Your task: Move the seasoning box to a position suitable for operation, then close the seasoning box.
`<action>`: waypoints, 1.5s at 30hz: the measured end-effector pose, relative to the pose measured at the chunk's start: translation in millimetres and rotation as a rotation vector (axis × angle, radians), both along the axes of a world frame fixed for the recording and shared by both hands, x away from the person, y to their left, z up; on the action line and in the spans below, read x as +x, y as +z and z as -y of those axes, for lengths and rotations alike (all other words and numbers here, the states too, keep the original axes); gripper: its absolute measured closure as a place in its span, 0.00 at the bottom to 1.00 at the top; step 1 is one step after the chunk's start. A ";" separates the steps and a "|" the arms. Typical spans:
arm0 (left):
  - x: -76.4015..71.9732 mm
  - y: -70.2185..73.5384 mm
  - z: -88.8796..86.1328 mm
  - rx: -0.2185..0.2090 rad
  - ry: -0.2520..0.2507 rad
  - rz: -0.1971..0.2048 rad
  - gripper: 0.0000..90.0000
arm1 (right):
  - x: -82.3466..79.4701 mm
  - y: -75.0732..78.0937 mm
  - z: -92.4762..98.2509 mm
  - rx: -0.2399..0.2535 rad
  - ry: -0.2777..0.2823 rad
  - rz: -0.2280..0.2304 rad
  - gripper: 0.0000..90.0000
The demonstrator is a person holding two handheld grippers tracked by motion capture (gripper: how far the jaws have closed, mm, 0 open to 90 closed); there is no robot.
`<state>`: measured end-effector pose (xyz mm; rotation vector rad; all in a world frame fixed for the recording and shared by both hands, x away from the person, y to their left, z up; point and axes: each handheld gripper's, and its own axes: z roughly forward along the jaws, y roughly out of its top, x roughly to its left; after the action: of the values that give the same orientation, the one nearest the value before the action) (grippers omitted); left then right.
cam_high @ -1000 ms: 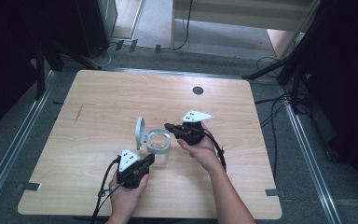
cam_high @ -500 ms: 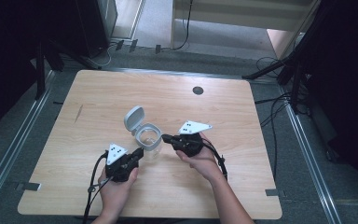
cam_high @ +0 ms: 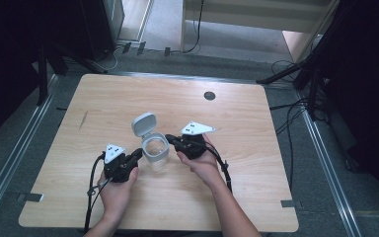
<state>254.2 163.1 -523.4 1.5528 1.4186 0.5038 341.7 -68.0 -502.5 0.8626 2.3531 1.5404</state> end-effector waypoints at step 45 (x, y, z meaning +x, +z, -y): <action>-56.3 -26.3 -190.0 0.069 0.110 0.033 0.21 | -38.8 55.5 19.2 0.073 -0.092 0.094 0.98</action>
<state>197.9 353.1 -549.7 1.5196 1.4805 0.6475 302.9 -87.2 -447.0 0.8802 2.1735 1.6019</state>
